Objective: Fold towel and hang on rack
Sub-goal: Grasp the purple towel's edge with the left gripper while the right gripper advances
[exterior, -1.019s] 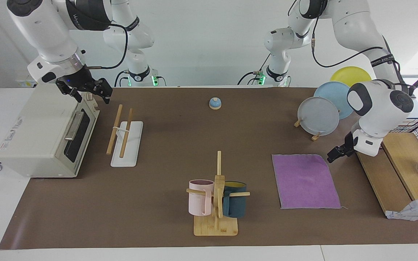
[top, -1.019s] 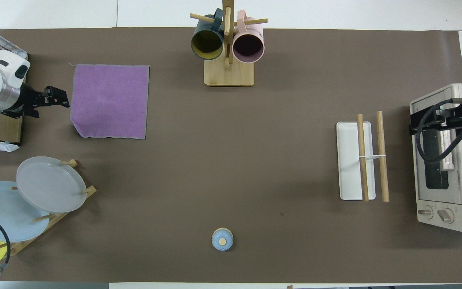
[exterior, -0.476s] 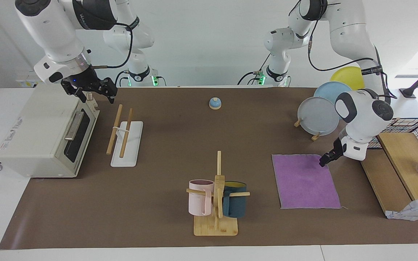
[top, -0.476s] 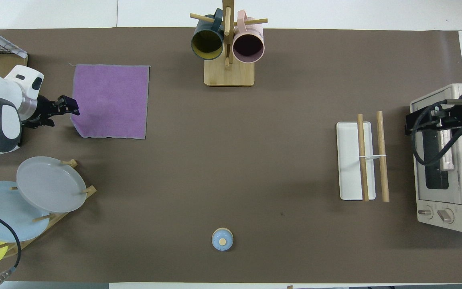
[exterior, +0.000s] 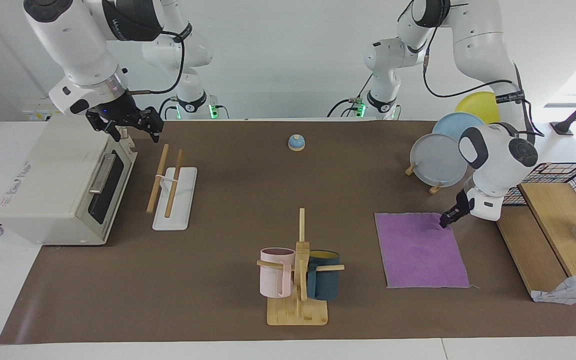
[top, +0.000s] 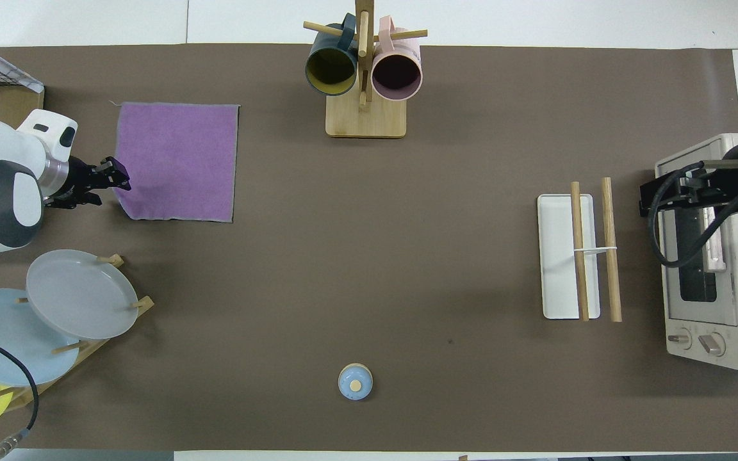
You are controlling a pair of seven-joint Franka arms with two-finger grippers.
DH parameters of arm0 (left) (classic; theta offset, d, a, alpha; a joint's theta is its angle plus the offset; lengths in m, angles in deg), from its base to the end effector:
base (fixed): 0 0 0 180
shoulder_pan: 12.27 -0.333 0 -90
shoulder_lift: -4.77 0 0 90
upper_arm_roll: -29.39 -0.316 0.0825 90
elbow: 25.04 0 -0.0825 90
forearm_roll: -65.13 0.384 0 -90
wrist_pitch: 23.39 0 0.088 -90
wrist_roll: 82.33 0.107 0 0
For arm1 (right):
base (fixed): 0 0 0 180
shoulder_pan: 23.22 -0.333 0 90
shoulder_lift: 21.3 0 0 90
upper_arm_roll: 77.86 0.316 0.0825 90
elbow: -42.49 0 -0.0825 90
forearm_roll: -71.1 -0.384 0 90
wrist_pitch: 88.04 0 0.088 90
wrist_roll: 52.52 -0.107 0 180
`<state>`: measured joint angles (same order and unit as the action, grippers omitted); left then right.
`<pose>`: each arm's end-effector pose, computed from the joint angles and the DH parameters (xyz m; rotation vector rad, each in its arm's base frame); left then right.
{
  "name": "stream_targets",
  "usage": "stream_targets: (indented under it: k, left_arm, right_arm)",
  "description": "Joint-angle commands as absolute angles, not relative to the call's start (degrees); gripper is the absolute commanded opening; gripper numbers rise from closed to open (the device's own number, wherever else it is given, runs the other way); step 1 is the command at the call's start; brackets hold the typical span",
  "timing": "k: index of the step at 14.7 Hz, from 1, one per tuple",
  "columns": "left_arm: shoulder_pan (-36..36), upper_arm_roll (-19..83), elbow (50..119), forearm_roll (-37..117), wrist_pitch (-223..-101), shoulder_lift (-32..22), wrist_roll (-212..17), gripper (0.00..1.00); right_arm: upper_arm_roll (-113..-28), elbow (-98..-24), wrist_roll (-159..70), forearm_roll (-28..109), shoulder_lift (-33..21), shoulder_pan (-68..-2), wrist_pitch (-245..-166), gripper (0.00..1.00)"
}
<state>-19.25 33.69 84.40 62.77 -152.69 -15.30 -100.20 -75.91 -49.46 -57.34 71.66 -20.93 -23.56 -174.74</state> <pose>0.6216 0.0303 0.3141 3.0266 0.5967 -0.0163 0.5483 0.0208 0.6003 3.1215 -0.0690 -0.1520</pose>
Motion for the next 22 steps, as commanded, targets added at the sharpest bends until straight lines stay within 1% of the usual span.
stream_targets:
  k: [1,2,3,4,7,11,13,15,19,21,22]
  left_arm:
    - [-18.8,33.3,87.0,62.0,-152.5,-13.0,-101.0,0.3]
    - [-18.8,33.3,87.0,62.0,-152.2,-13.0,-101.0,0.18]
    - [-18.7,33.3,86.9,62.0,-151.9,-13.0,-101.0,0.04]
    - [-18.7,33.3,86.8,62.1,-151.8,-13.0,-101.0,0.0]
    - [-18.4,33.3,86.8,62.1,-151.7,-13.0,-101.1,0.0]
    - [-18.5,33.3,86.2,62.1,-151.7,-12.8,-100.3,0.0]
    - [-18.4,33.3,86.2,62.4,-152.0,-11.5,-99.0,0.0]
    - [-17.6,33.4,86.2,62.5,-152.4,-10.1,-95.8,0.0]
    - [-11.9,33.4,85.9,65.7,-152.7,-8.0,-94.0,0.0]
    - [-7.8,33.4,86.2,67.5,-152.8,-7.3,-94.2,0.0]
    - [-5.3,33.3,86.3,67.6,-153.0,-7.3,-94.3,0.0]
  right_arm:
    - [-74.8,-50.5,-56.7,70.8,-22.0,-23.2,-175.5,1.0]
    - [-74.8,-50.5,-56.7,70.8,-22.0,-23.2,-175.5,1.0]
    - [-74.8,-50.5,-56.7,70.8,-22.0,-23.2,-175.5,1.0]
    - [-74.7,-50.5,-56.8,70.8,-22.0,-23.3,-175.6,1.0]
    - [-73.6,-50.5,-57.5,70.8,-22.0,-24.7,-176.6,1.0]
    - [-72.8,-50.5,-58.6,70.8,-22.0,-24.9,-176.6,1.0]
    - [-72.7,-50.6,-60.1,69.5,-22.0,-24.8,-177.1,1.0]
    - [-72.6,-51.2,-62.1,67.2,-22.0,-24.9,-179.5,1.0]
    - [-72.6,-55.9,-64.1,55.3,-23.2,-24.9,-186.1,1.0]
    - [-72.5,-58.0,-69.2,51.9,-24.2,-25.2,-188.8,1.0]
    - [-72.5,-58.8,-72.4,50.2,-24.4,-26.6,-189.8,1.0]
